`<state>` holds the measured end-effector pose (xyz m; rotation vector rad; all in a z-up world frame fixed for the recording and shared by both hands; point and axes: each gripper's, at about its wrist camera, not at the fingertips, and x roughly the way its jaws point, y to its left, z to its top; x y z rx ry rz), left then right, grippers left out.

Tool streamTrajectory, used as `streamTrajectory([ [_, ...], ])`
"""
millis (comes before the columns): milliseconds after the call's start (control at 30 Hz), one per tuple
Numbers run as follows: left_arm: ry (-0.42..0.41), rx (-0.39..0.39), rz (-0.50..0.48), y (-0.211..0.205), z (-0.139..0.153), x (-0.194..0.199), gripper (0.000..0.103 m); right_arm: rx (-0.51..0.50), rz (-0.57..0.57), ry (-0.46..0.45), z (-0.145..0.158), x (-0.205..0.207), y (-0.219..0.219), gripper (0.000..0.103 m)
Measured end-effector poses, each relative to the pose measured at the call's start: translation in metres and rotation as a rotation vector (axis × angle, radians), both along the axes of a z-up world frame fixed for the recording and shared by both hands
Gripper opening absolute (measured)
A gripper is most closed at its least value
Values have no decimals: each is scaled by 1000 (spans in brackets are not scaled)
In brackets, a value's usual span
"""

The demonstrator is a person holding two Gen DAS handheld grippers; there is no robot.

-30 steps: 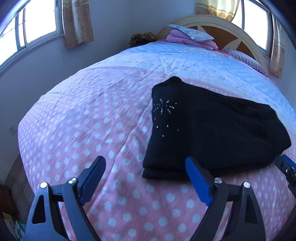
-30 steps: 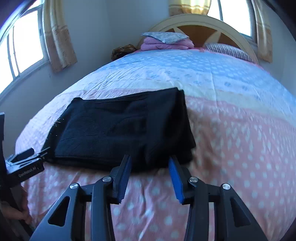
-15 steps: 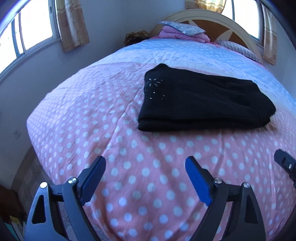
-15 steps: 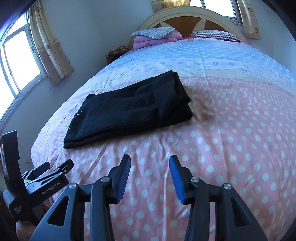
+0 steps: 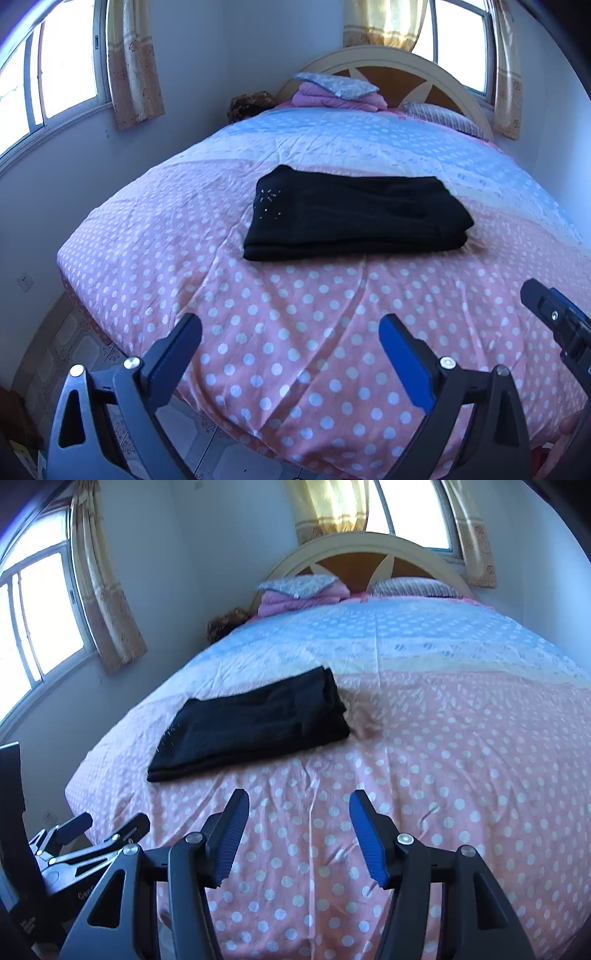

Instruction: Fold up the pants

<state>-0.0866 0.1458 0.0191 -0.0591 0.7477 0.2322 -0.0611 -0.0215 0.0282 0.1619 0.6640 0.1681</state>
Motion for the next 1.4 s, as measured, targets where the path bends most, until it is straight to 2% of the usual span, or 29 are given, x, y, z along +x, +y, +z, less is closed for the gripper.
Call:
streamTrajectory([
  [100, -14, -2, -12, -2, 4, -11, 99, 10, -16, -52, 11, -13, 2, 60],
  [267, -75, 41, -8, -4, 11, -30, 99, 14, -30, -138, 28, -33, 12, 62],
  [433, -141, -32, -13, -1, 19, -45, 100, -4, -24, -205, 41, -48, 25, 66],
  [733, -180, 37, -40, -17, 29, -56, 100, -7, -22, -228, 43, -65, 23, 67],
  [1000, -167, 46, -25, -20, 30, -57, 100, 19, -34, -253, 46, -72, 11, 67],
  [1400, -153, 45, -10, -18, 27, -57, 100, 20, -29, -237, 42, -70, 11, 68],
])
